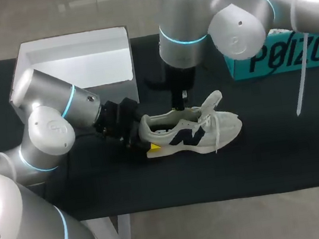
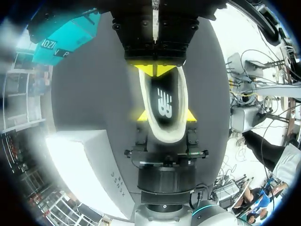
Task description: Take the shoe out of the shoebox, open the shoe tongue, remove and reinsert the insole, then place the shoe into the shoebox
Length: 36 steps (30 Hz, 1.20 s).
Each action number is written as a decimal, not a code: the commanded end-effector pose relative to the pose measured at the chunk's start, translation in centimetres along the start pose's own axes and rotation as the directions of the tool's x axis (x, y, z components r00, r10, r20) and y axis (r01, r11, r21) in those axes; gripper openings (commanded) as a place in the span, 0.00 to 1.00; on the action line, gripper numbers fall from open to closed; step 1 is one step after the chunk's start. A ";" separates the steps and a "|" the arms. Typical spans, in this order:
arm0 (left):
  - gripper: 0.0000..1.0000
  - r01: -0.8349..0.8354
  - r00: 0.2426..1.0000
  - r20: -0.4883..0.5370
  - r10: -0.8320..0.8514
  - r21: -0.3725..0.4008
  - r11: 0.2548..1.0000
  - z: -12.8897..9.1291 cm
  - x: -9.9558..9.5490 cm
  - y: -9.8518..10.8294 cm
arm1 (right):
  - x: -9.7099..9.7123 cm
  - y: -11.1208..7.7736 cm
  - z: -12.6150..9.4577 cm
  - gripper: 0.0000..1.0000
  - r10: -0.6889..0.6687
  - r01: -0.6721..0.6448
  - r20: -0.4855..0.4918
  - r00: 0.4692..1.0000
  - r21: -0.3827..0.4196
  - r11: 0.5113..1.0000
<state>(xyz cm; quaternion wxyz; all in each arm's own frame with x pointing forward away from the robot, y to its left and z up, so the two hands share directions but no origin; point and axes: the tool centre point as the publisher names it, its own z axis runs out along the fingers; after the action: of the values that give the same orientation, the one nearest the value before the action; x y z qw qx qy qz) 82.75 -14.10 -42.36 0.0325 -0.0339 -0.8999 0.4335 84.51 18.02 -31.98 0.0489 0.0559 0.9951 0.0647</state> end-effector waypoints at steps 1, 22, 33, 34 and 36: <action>0.00 0.000 1.000 -0.001 0.000 0.000 1.000 0.2 -0.1 0.1 | 0.2 0.0 2.0 0.00 -0.019 0.020 0.005 1.000 -0.010 1.000; 0.00 0.000 1.000 -0.001 0.000 0.000 1.000 0.2 -0.1 0.1 | 1.0 -0.6 6.4 0.00 -0.060 0.068 -0.086 0.994 0.096 0.993; 0.00 0.000 1.000 -0.001 0.000 0.000 1.000 0.2 -0.1 0.1 | -0.2 -1.2 7.7 0.00 -0.021 0.032 -0.092 0.995 0.123 0.992; 0.00 0.000 1.000 -0.001 0.000 0.000 1.000 0.2 -0.1 0.1 | -0.2 -1.4 7.7 0.00 -0.016 0.028 -0.091 0.996 0.124 0.992; 0.00 0.000 1.000 -0.001 0.000 0.000 1.000 0.2 -0.1 0.1 | -0.4 -1.7 7.8 0.00 -0.012 0.023 -0.089 0.996 0.125 0.992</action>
<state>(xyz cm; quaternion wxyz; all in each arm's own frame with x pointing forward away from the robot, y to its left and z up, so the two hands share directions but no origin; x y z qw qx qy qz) 82.76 -14.11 -42.35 0.0325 -0.0338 -0.8999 0.4335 85.35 17.47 -39.64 0.0019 0.0463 0.9989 0.0025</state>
